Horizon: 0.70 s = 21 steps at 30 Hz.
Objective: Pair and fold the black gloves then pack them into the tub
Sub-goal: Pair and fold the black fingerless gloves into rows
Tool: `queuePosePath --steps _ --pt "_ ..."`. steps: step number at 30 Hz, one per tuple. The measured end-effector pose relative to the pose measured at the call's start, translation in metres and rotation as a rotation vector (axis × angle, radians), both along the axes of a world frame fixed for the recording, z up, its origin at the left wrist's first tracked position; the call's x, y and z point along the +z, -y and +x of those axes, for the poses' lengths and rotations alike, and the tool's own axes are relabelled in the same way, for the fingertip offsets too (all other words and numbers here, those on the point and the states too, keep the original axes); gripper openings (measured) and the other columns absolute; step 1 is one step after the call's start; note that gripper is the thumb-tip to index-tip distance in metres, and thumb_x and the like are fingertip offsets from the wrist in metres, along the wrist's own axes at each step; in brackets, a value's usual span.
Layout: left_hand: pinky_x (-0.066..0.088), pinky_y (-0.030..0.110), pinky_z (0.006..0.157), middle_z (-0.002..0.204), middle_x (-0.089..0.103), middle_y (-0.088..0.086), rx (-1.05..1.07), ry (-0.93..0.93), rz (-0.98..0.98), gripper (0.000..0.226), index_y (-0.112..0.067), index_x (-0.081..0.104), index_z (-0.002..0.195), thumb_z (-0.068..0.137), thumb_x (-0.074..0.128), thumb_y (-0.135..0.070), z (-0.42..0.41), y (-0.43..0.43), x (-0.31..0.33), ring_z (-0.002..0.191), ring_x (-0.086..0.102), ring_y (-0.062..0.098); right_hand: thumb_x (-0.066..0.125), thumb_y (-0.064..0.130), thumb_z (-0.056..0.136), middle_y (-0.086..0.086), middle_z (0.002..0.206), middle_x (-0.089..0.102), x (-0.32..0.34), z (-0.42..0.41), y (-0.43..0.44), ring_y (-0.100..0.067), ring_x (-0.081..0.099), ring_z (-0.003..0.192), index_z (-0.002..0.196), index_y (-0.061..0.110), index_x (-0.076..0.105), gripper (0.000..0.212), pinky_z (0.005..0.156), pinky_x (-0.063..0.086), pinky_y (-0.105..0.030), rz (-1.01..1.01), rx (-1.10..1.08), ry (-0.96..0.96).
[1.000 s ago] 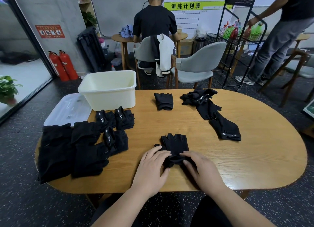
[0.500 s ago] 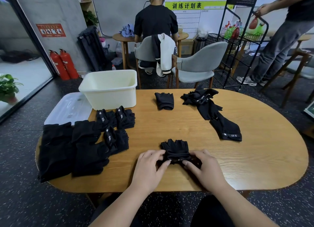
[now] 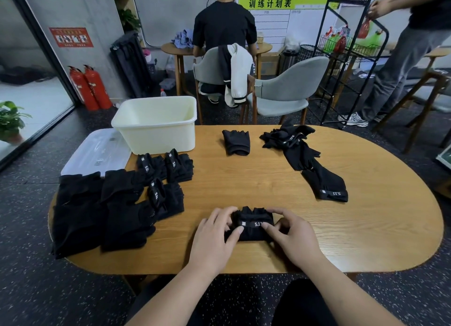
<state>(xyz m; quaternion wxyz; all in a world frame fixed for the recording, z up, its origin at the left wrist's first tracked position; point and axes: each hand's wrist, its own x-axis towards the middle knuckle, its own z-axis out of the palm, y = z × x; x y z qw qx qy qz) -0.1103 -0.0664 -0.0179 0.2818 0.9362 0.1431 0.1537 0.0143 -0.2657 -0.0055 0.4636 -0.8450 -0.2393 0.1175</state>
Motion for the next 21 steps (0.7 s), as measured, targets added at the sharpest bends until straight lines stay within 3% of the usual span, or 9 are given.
queuePosePath --steps 5,8,11,14,16,18,21 --pt "0.055 0.031 0.089 0.132 0.045 -0.013 -0.022 0.073 0.221 0.029 -0.037 0.063 0.135 0.106 0.058 -0.041 0.001 0.003 -0.007 0.1 0.057 0.005 0.08 0.049 0.089 0.018 0.069 0.071 -0.009 0.0 -0.006 -0.001 0.067 0.065 0.12 0.046 0.068 0.033 0.064 0.054 -0.025 -0.051 -0.083 0.095" --pt "0.048 0.038 0.109 0.153 0.046 -0.005 -0.114 0.109 0.35 0.033 -0.029 0.063 0.14 0.108 0.055 -0.036 -0.001 0.006 -0.008 0.136 0.05 0.016 0.079 0.051 0.088 0.018 0.069 0.07 -0.016 0.001 -0.008 -0.001 0.066 0.063 0.119 0.046 0.069 0.033 0.064 0.056 -0.032 -0.079 -0.113 0.146" --pt "0.025 0.039 0.128 0.172 0.026 -0.009 -0.265 -0.02 0.419 0.052 -0.026 0.041 0.161 0.114 0.033 -0.047 -0.002 0.01 -0.008 0.16 0.017 0.011 0.077 0.053 0.088 0.017 0.073 0.068 -0.023 0.003 -0.007 0.0 0.065 0.068 0.123 0.044 0.07 0.036 0.065 0.054 -0.024 -0.093 -0.137 0.198" --pt "0.0 0.036 0.131 0.177 0.0 -0.011 -0.309 -0.176 0.415 0.064 -0.027 0.013 0.17 0.113 0.021 -0.055 0.002 0.011 -0.006 0.161 -0.011 0.005 0.074 0.051 0.091 0.016 0.088 0.06 -0.028 0.002 -0.008 -0.001 0.058 0.078 0.13 0.042 0.07 0.041 0.069 0.045 -0.015 -0.136 -0.183 0.308" --pt "-0.009 0.033 0.129 0.176 -0.013 -0.012 -0.332 -0.23 0.427 0.067 -0.027 0.001 0.17 0.112 0.018 -0.057 0.003 0.012 -0.002 0.158 -0.022 0.003 0.072 0.045 0.094 0.01 0.103 0.055 -0.03 -0.001 -0.01 -0.008 0.054 0.09 0.14 0.036 0.065 0.047 0.071 0.05 -0.023 -0.198 -0.203 0.444" --pt "-0.01 0.034 0.13 0.174 -0.021 -0.012 -0.347 -0.255 0.434 0.07 -0.026 -0.005 0.169 0.112 0.017 -0.058 0.004 0.012 0.0 0.156 -0.029 0.002 0.068 0.037 0.098 0.004 0.132 0.056 -0.031 -0.003 -0.013 -0.018 0.054 0.106 0.149 0.037 0.055 0.053 0.078 0.054 -0.033 -0.274 -0.177 0.585" --pt "-0.01 0.036 0.13 0.172 -0.029 -0.01 -0.352 -0.284 0.451 0.074 -0.022 -0.012 0.168 0.111 0.016 -0.061 0.006 0.012 0.0 0.154 -0.033 0.003 0.058 0.032 0.104 0.008 0.168 0.034 -0.034 -0.002 -0.017 -0.027 0.044 0.14 0.157 0.037 0.045 0.054 0.098 0.05 -0.044 -0.387 -0.037 0.68"
